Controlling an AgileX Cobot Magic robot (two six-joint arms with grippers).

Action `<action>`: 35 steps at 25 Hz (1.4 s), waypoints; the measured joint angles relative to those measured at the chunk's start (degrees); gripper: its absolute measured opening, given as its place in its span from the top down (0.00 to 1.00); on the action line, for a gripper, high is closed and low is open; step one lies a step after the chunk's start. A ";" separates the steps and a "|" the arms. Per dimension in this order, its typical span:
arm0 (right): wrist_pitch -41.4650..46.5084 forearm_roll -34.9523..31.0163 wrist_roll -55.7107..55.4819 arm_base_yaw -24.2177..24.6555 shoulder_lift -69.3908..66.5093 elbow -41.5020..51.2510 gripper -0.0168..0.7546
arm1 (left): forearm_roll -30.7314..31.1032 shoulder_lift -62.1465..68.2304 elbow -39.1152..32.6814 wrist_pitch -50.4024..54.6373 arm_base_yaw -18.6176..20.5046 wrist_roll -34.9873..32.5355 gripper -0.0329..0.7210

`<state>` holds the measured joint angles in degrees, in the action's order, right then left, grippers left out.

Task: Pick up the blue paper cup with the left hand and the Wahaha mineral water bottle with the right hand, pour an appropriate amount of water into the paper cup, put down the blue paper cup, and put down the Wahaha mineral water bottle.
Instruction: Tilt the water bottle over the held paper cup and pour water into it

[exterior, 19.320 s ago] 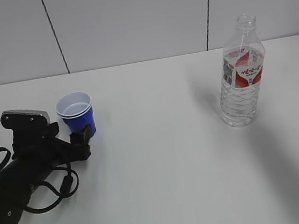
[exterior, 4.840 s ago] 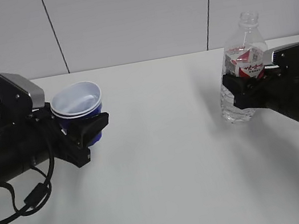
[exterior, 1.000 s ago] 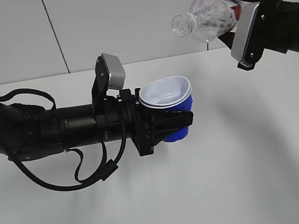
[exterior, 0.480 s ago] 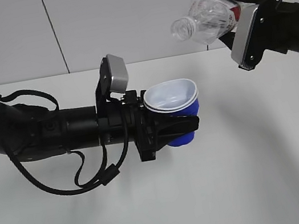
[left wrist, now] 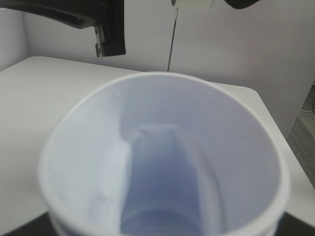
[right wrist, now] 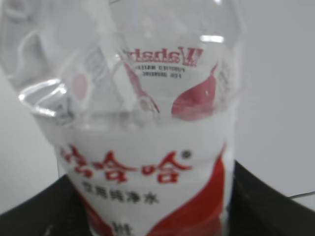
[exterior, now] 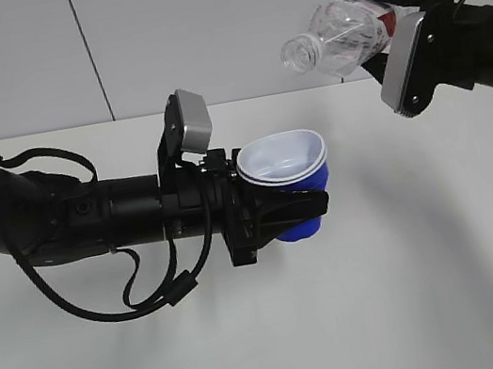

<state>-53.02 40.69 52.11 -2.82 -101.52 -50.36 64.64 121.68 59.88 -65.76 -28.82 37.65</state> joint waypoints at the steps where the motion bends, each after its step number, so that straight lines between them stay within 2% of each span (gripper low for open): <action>1: 0.00 0.00 0.26 0.00 0.00 0.00 0.40 | 0.00 0.00 0.00 0.00 0.00 0.00 0.45; 35: 0.00 2.56 5.69 0.00 0.00 0.00 0.40 | -1.86 0.00 0.00 2.40 -1.29 0.00 0.45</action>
<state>-53.02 43.24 57.79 -2.82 -101.52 -50.36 62.78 121.68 59.88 -63.37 -30.11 37.65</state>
